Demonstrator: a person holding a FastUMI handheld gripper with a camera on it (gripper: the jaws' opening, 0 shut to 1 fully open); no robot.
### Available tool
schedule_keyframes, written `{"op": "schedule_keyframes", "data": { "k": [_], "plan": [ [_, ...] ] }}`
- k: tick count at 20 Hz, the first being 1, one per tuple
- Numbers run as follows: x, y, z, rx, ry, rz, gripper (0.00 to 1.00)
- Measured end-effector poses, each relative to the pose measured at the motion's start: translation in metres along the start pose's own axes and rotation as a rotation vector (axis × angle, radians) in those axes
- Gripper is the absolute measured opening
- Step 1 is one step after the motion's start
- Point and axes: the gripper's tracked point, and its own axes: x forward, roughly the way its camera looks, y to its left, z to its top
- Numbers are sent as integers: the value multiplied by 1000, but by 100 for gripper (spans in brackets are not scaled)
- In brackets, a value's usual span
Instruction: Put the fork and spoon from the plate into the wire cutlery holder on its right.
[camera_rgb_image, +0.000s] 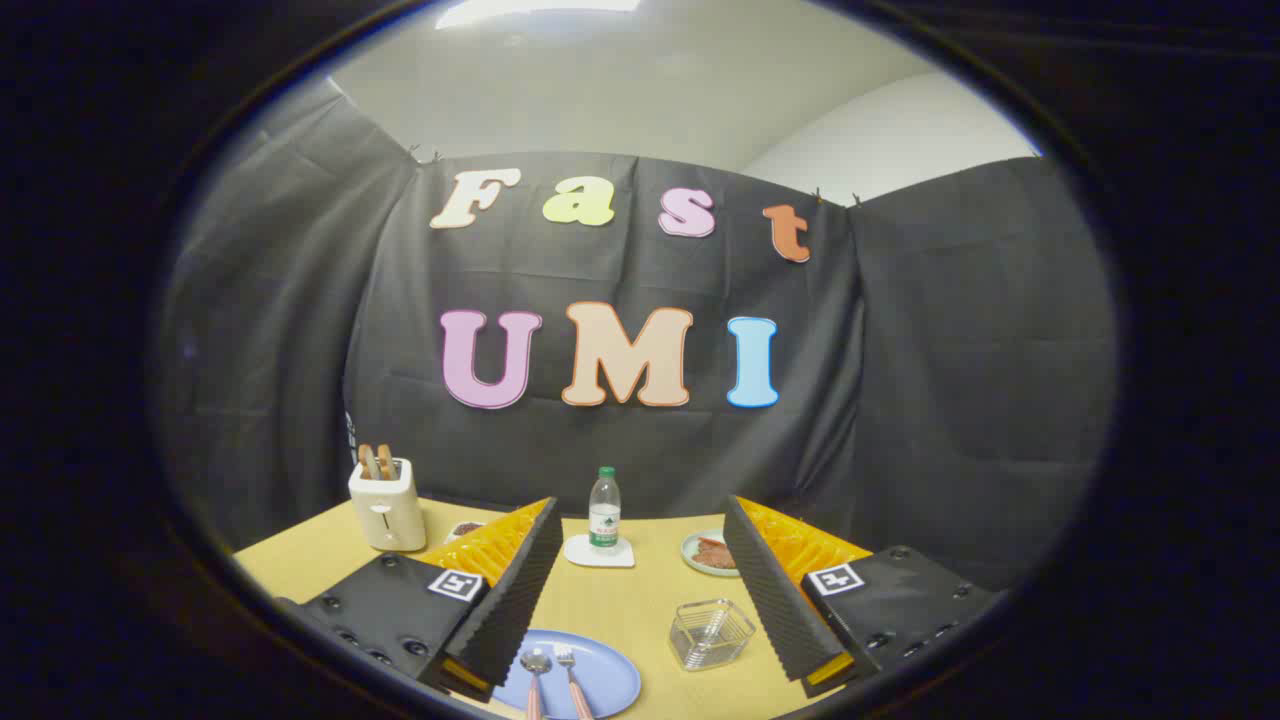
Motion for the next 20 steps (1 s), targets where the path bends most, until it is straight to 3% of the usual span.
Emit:
{"op": "schedule_keyframes", "data": {
  "k": [13,20],
  "plan": [
    [16,3,-23,23,53,16,100],
    [16,14,-64,58,154,97,100]
  ]
}}
